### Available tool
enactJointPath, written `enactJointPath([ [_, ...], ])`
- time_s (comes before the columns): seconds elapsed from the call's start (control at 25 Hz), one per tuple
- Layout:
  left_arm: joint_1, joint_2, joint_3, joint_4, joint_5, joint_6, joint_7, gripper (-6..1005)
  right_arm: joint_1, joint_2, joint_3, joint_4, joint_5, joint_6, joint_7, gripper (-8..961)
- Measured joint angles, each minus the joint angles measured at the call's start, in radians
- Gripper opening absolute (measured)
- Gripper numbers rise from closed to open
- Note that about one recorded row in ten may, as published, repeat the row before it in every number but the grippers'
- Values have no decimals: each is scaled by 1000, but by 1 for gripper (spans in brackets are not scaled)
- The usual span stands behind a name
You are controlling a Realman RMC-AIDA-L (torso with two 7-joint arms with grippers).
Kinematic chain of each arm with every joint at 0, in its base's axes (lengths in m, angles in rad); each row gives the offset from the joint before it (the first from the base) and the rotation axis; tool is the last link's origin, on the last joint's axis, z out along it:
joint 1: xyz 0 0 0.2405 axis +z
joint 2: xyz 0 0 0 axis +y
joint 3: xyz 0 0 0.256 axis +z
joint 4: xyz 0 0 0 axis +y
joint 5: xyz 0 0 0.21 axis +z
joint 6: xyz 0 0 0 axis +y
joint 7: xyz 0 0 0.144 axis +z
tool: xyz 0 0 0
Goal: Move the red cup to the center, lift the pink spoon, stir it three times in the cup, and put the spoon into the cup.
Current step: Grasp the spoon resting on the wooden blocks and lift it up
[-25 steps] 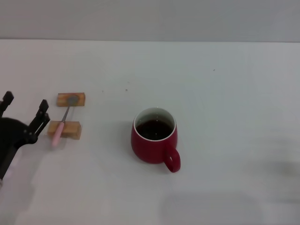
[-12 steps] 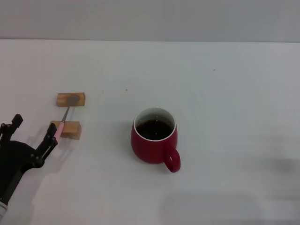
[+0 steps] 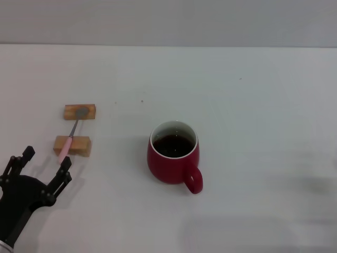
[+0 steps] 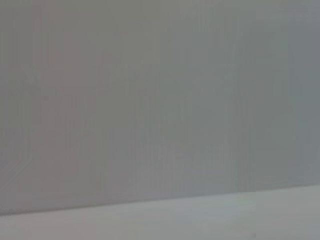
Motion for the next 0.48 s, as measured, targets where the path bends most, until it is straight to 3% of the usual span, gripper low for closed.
enactJointPath([
  [0.48,-6,-3,39,4,-1,-57,-1,763,6,2,-12,6,-1,-3,-2,742],
])
